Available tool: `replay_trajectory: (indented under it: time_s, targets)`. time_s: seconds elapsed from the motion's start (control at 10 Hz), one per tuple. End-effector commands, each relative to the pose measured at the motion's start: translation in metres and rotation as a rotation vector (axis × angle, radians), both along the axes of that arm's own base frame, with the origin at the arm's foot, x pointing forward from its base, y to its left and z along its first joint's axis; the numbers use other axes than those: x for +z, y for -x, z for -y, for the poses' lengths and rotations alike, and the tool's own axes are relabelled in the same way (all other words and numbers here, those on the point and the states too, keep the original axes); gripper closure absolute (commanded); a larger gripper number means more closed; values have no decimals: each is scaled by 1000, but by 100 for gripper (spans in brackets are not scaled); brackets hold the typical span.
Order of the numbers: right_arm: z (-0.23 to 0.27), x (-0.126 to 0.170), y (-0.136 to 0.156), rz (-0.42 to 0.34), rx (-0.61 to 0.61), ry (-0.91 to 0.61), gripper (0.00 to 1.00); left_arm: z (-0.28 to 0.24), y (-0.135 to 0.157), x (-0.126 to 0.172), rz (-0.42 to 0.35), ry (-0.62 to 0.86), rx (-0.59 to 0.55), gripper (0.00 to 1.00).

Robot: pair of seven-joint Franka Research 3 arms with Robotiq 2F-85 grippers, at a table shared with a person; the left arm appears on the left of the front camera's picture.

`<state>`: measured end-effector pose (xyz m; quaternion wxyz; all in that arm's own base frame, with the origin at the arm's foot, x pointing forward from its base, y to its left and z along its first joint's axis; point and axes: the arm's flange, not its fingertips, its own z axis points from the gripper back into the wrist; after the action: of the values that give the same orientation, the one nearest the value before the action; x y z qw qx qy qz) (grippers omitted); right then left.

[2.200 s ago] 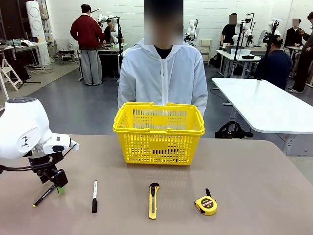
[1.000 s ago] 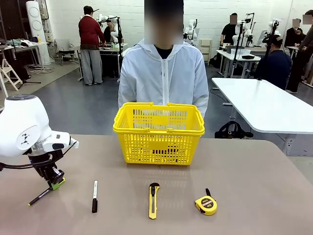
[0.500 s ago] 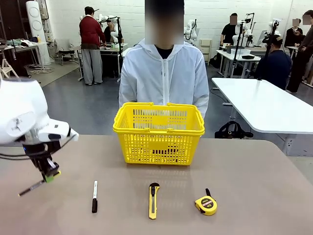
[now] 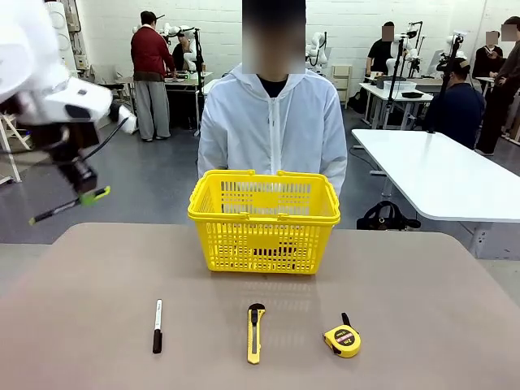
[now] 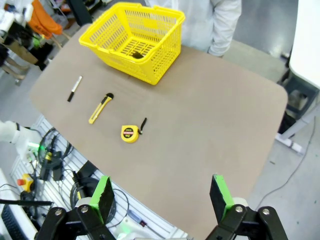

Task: Place the items the person wants into the basket.
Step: Pick up the item the person points to and place it in the Market Basket.

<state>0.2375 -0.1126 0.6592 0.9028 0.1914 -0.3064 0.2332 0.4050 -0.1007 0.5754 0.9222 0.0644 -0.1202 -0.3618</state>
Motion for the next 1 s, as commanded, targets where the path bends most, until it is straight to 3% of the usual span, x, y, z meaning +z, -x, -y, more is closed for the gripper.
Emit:
replay_trajectory:
  time_s: [0.0,0.3,0.6,0.9]
  targets:
    - [-1,-5,1,0,4,-1,0,38,-46,24,39,15,-106,100]
    - [-1,-5,1,0,4,-1,0,119,-107,37,48,44,-279,100]
    - [-1,-5,1,0,4,-1,0,203,-148,18,16,17,-394,100]
    - [-1,-5,1,0,4,-1,0,253,-180,-5,-45,-9,-439,100]
